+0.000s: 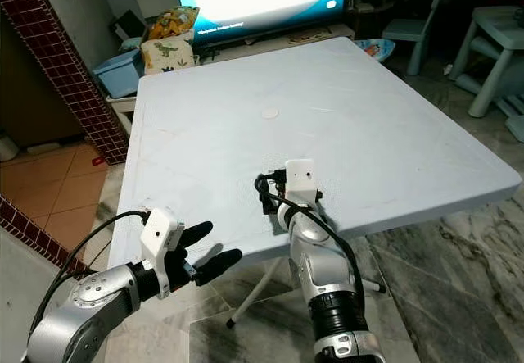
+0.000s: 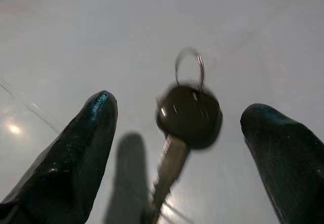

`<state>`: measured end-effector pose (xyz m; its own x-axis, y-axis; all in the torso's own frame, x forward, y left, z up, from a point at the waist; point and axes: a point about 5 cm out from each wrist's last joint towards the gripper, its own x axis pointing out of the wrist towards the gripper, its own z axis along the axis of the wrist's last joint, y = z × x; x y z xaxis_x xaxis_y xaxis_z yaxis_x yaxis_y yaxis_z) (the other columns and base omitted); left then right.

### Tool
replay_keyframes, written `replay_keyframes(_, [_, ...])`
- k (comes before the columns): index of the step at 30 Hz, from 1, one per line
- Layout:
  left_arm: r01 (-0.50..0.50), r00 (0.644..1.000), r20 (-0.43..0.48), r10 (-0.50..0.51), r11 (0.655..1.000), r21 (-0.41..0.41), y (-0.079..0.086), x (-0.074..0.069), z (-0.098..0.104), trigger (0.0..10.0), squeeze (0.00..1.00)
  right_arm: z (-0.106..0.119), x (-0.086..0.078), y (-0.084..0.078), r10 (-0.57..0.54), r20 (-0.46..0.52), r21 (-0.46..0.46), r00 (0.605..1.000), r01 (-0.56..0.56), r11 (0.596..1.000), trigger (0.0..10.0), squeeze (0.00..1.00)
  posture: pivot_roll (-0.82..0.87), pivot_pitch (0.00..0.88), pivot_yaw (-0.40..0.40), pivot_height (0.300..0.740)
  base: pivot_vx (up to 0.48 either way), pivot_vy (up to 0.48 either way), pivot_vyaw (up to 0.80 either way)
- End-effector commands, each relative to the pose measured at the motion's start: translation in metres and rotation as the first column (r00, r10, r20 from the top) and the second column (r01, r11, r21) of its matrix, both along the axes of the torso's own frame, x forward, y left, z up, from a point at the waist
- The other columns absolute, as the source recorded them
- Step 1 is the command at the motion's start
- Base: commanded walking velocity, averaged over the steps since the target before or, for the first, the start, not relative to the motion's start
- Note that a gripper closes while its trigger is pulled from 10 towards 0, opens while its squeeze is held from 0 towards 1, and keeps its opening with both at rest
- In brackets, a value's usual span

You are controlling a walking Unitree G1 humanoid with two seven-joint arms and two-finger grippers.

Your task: Hang keys on a hook

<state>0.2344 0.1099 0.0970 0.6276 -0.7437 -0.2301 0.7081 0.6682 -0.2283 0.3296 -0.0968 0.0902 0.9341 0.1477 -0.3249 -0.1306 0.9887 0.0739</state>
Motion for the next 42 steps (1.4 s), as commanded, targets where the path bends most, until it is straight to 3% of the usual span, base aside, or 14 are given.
replay_keyframes(1, [-0.012, 1.000, 0.003, 0.012, 1.000, 0.024, 0.002, 0.000, -0.002, 10.0, 0.00, -0.002, 0.000, 0.008, 0.001, -0.039, 0.033, 0.999, 0.000, 0.999, 10.0, 0.00, 0.00, 0.007, 0.117, 0.740, 0.000, 0.000, 0.00])
replay_keyframes(6, [-0.011, 1.000, 0.004, 0.011, 1.000, 0.020, 0.001, 0.000, -0.002, 10.0, 0.00, -0.008, 0.001, 0.007, -0.018, -0.073, 0.072, 0.997, 0.023, 0.997, 10.0, 0.00, 0.00, 0.008, 0.116, 0.740, 0.000, 0.000, 0.00])
replay_keyframes(7, [-0.007, 1.000, 0.004, 0.007, 1.000, 0.021, 0.001, 0.000, -0.003, 10.0, 0.00, -0.009, 0.001, 0.006, -0.026, -0.091, 0.091, 0.996, 0.034, 0.995, 9.1, 0.00, 0.00, 0.008, 0.116, 0.740, 0.000, 0.000, 0.00])
replay_keyframes(9, [-0.006, 1.000, 0.005, 0.006, 1.000, 0.021, 0.000, 0.000, -0.003, 10.0, 0.00, -0.010, 0.001, 0.006, -0.032, -0.102, 0.099, 0.994, 0.042, 0.994, 9.1, 0.00, 0.00, 0.008, 0.116, 0.740, 0.000, 0.000, 0.00])
replay_keyframes(10, [-0.005, 1.000, 0.004, 0.005, 1.000, 0.020, 0.000, 0.000, -0.003, 10.0, 0.00, -0.012, 0.001, 0.005, -0.037, -0.115, 0.102, 0.993, 0.049, 0.994, 0.0, 0.00, 0.00, 0.007, 0.116, 0.740, 0.000, 0.000, 0.00])
replay_keyframes(15, [0.002, 1.000, 0.005, -0.002, 1.000, 0.019, -0.002, 0.001, -0.003, 10.0, 0.00, -0.029, -0.004, -0.002, -0.066, -0.226, 0.025, 0.972, 0.073, 0.997, 0.0, 0.00, 0.00, 0.007, 0.114, 0.740, 0.000, 0.000, 0.00])
replay_keyframes(19, [0.004, 1.000, 0.001, -0.004, 1.000, 0.020, -0.003, 0.001, -0.003, 10.0, 0.00, -0.033, -0.006, -0.003, -0.050, -0.242, -0.026, 0.969, 0.045, 0.999, 0.1, 0.00, 0.00, 0.009, 0.115, 0.740, 0.000, 0.000, 0.00])
replay_keyframes(20, [0.005, 1.000, 0.000, -0.005, 1.000, 0.019, -0.004, 0.000, -0.004, 10.0, 0.00, -0.036, -0.008, -0.002, -0.036, -0.258, -0.041, 0.965, 0.026, 0.999, 1.3, 0.00, 0.00, 0.011, 0.113, 0.740, 0.000, 0.000, 0.00])
replay_keyframes(23, [0.007, 1.000, -0.002, -0.007, 1.000, 0.017, -0.005, 0.000, -0.004, 10.0, 0.00, -0.038, -0.010, -0.002, -0.035, -0.271, -0.052, 0.962, 0.022, 0.998, 0.0, 0.00, -0.01, 0.013, 0.112, 0.740, 0.000, 0.000, 0.00])
replay_keyframes(26, [0.009, 1.000, -0.005, -0.008, 1.000, 0.015, -0.006, -0.001, -0.004, 10.0, 0.00, -0.042, -0.014, -0.003, -0.038, -0.297, -0.075, 0.954, 0.016, 0.997, 0.0, 0.00, 0.00, 0.013, 0.112, 0.740, 0.000, 0.000, 0.00])
replay_keyframes(42, [0.003, 1.000, -0.013, -0.002, 1.000, 0.025, -0.004, 0.001, -0.004, 10.0, 0.00, -0.046, -0.033, 0.005, 0.000, -0.367, -0.007, 0.930, -0.003, 1.000, 0.0, 0.00, -0.01, 0.023, 0.115, 0.740, 0.000, 0.000, 0.00])
